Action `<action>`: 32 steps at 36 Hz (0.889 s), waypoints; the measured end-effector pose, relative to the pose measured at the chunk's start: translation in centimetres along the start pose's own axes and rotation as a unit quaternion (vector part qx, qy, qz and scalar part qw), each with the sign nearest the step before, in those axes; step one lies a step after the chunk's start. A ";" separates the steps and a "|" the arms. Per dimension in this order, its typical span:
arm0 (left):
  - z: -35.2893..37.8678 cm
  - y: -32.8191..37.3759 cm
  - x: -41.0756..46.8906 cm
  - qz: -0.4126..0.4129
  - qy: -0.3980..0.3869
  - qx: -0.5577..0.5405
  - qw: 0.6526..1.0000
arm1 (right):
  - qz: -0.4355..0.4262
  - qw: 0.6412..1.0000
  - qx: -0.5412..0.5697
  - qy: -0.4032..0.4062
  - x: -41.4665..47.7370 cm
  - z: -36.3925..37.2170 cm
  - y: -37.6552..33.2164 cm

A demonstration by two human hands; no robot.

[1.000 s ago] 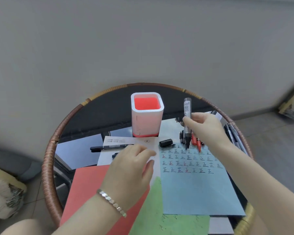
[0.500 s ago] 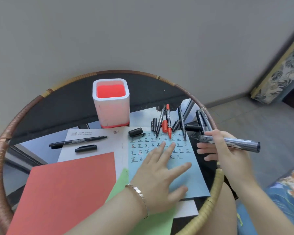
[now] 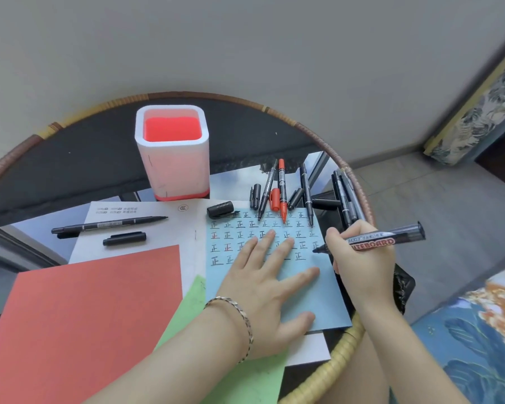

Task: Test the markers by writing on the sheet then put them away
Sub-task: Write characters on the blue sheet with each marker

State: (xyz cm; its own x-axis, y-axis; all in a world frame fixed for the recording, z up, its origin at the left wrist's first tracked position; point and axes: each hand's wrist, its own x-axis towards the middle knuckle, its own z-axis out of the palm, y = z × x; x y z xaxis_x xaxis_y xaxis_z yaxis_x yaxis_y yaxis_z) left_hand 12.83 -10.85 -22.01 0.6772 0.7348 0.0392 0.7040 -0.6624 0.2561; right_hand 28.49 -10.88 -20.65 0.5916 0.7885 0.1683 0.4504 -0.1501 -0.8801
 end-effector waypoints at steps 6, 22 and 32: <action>0.5 -0.1 0.0 0.006 0.021 -0.009 1.000 | -0.016 1.000 -0.016 -0.010 -0.1 0.1 0.0; 0.4 -0.2 0.1 0.008 0.017 0.002 1.000 | -0.030 0.999 -0.018 0.022 0.2 0.1 0.6; 0.4 -0.2 0.0 0.004 0.019 -0.014 1.000 | -0.052 0.998 -0.043 0.004 0.0 0.1 0.4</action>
State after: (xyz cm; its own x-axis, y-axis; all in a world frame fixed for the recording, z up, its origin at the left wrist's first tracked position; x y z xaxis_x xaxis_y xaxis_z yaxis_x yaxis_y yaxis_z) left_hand 12.76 -10.82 -22.46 0.6741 0.7344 0.0785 0.6916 -0.6649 0.2819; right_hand 28.62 -10.91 -21.07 0.5439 0.7976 0.2610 0.5657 -0.1187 -0.8161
